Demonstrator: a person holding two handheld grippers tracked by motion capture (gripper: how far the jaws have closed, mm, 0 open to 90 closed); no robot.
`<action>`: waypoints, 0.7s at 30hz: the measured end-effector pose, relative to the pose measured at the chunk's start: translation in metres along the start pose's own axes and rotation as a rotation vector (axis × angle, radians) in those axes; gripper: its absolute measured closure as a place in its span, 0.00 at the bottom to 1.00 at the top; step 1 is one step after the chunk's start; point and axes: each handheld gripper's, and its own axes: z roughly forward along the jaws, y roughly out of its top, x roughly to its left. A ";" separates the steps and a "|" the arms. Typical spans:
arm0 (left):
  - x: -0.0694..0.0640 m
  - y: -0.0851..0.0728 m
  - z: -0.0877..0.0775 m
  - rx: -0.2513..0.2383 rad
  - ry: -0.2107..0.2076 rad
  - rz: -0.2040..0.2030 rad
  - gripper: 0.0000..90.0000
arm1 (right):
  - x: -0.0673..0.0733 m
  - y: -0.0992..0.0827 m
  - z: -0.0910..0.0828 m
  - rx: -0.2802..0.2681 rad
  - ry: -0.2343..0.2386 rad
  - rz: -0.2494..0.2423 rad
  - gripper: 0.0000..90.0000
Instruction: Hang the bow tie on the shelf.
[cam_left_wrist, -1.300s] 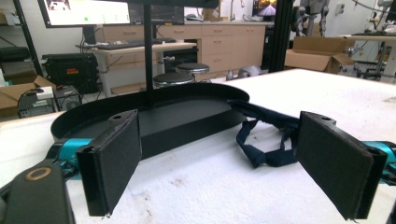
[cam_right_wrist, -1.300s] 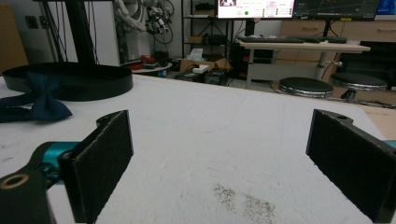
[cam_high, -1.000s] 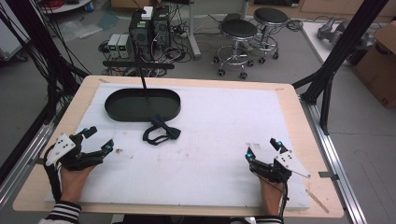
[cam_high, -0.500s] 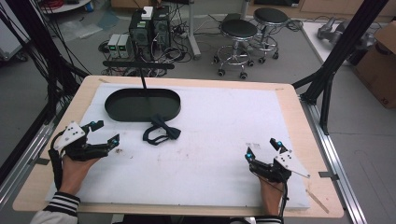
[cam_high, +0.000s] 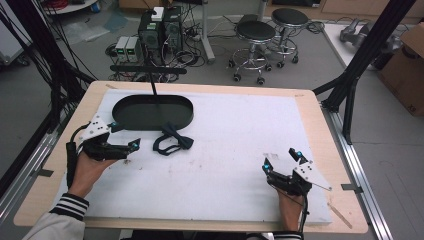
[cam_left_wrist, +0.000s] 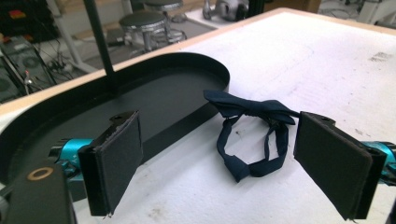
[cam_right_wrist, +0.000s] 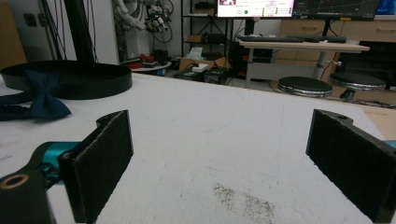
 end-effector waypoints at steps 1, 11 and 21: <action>0.000 0.001 0.003 0.013 -0.002 -0.010 0.18 | 0.000 0.000 0.000 -0.002 0.000 -0.003 0.07; 0.001 0.017 0.023 0.121 -0.023 -0.041 0.19 | 0.001 0.000 0.000 0.001 0.001 -0.003 0.07; -0.005 0.027 0.047 0.241 -0.080 0.032 0.22 | 0.001 0.000 0.000 0.001 0.001 -0.004 0.07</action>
